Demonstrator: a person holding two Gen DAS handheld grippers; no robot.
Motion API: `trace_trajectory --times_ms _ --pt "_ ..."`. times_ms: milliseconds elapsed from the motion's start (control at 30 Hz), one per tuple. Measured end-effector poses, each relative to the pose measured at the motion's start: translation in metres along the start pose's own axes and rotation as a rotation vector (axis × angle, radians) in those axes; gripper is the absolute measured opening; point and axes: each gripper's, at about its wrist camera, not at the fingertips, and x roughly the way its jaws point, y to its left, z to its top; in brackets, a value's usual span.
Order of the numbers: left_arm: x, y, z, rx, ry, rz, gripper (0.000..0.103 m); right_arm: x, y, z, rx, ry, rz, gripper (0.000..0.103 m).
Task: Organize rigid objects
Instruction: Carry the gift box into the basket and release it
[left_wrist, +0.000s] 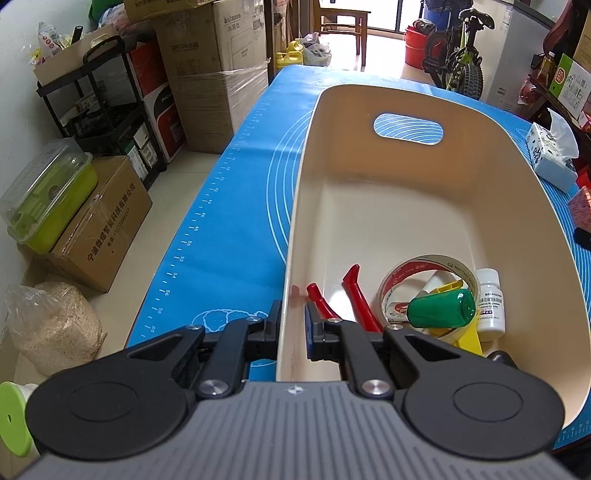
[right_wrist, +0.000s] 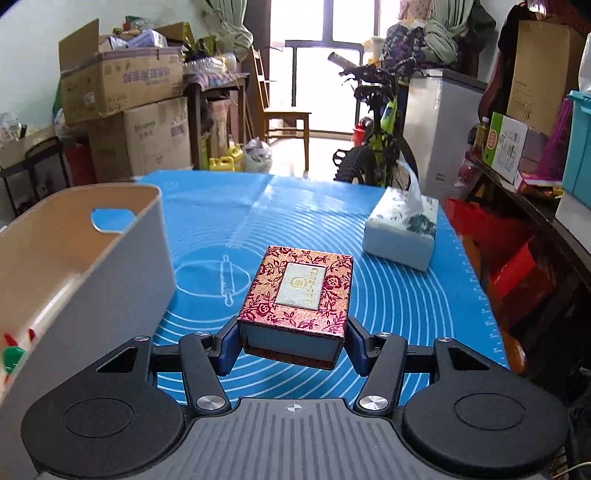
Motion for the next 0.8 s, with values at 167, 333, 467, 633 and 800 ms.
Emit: trace_trajectory --times_ms 167,333,467,633,800 --pt "0.0 0.0 0.0 -0.001 0.0 0.0 0.013 -0.024 0.001 0.009 -0.008 -0.024 0.024 0.062" --pt "0.0 0.0 0.0 -0.001 0.0 -0.001 0.013 -0.047 0.007 0.021 -0.016 -0.06 0.061 0.062" --pt "0.0 0.0 0.0 -0.001 -0.001 -0.001 0.013 -0.064 0.019 0.033 -0.045 -0.107 0.097 0.062" --pt "0.0 0.0 0.0 -0.001 -0.001 -0.002 0.013 -0.077 0.043 0.046 -0.077 -0.152 0.162 0.062" --pt "0.0 0.0 0.0 -0.002 -0.001 -0.001 0.013 -0.078 0.074 0.056 -0.111 -0.179 0.225 0.062"
